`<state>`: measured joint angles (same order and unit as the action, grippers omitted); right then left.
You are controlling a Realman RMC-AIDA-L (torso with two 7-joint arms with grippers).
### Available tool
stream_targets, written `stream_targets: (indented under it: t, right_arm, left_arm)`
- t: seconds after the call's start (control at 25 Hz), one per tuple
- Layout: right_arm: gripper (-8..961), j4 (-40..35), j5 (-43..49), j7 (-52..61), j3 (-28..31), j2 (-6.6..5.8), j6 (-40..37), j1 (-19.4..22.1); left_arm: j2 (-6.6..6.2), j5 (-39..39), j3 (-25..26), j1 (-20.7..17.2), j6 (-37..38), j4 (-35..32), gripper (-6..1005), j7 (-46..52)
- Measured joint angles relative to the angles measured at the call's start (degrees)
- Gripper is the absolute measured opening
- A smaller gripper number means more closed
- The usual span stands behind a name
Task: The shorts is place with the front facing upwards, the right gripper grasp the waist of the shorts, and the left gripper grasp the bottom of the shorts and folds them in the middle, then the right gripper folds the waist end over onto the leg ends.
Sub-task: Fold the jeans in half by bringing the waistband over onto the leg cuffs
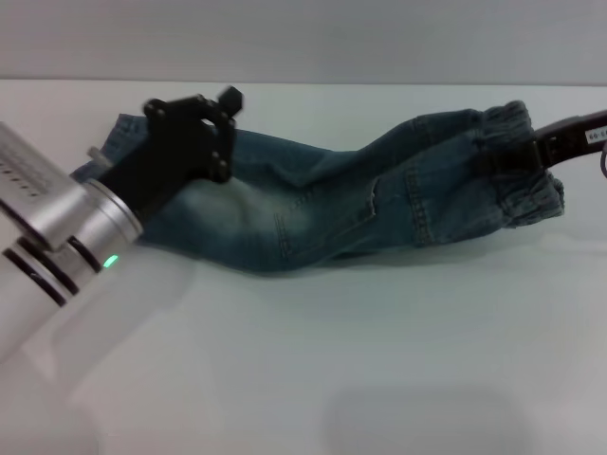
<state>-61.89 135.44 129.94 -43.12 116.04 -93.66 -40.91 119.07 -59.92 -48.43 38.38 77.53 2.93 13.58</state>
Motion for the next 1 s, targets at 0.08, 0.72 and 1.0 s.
stream_targets:
  t: [0.08,0.72,1.0]
  right_arm:
    - [80,-0.68,-0.82,0.39,0.0,-0.17,-1.46,-0.5]
    - [78,-2.69,-6.92,1.65,-0.05,-1.02,-8.16,-2.45]
    - [78,-2.27,-7.07,1.8,-0.03,-1.13,-7.74,-3.53]
  left_arm:
    - [0.01,-0.42,0.28,1.05,-1.42,1.54,17,-0.65]
    - [0.02,-4.18,0.24,4.55,-14.15,4.54,17,-0.6]
    - [0.02,-8.73,0.44,4.58,-14.28,5.33,17,-0.54]
